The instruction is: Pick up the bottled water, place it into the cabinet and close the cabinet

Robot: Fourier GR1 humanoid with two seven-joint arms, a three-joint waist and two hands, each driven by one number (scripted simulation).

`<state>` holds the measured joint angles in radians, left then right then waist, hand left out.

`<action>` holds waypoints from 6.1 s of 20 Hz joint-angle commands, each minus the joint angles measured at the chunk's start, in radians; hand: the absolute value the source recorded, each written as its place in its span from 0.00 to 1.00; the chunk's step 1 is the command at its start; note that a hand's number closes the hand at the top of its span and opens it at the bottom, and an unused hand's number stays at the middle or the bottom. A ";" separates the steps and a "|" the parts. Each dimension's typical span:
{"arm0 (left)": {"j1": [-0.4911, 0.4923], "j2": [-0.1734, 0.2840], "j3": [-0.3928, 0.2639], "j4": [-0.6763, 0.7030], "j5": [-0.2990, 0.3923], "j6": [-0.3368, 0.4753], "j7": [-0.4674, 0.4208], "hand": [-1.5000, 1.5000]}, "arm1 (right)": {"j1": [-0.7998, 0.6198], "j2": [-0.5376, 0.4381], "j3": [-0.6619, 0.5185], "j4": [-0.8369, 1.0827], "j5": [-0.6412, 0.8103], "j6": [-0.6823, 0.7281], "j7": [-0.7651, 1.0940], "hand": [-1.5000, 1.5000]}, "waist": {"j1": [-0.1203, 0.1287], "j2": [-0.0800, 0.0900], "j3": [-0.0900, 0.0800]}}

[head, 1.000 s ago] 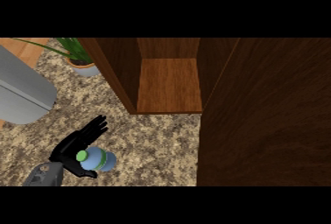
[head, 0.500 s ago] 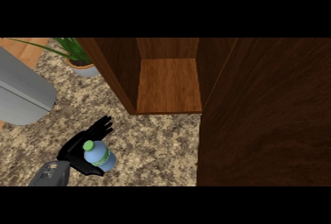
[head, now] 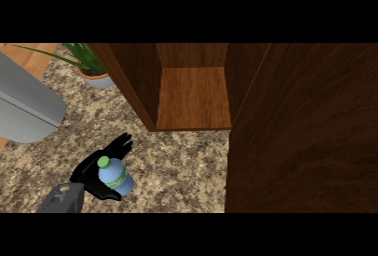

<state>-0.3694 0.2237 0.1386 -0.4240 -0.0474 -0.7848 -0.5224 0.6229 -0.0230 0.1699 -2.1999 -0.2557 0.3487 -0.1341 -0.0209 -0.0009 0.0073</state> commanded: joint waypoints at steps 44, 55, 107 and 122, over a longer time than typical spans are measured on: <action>0.170 -0.137 0.161 -0.364 0.477 0.216 0.091 1.00 | 0.032 -0.038 -0.007 0.076 0.000 0.026 -0.080 0.00 | 0.020 -0.003 -0.006; 0.302 -0.223 -0.066 -0.806 0.507 0.467 0.272 1.00 | -0.003 0.013 0.069 0.022 0.034 -0.049 -0.019 0.00 | 0.019 -0.002 -0.007; -0.549 -0.146 -0.368 -0.212 0.205 1.413 0.335 1.00 | -0.095 -0.039 0.082 0.111 -0.009 -0.029 -0.006 0.00 | -0.057 0.025 -0.008; -0.712 -0.139 -0.272 0.192 0.153 1.475 0.156 0.00 | -0.072 -0.037 0.088 0.128 -0.008 -0.018 -0.047 0.00 | -0.052 0.026 -0.008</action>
<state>-1.0530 0.0351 -0.1504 -0.3225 0.1246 0.6958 -0.3309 0.5267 -0.0543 0.2510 -2.0769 -0.2649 0.3190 -0.1655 -0.0763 0.0164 0.0042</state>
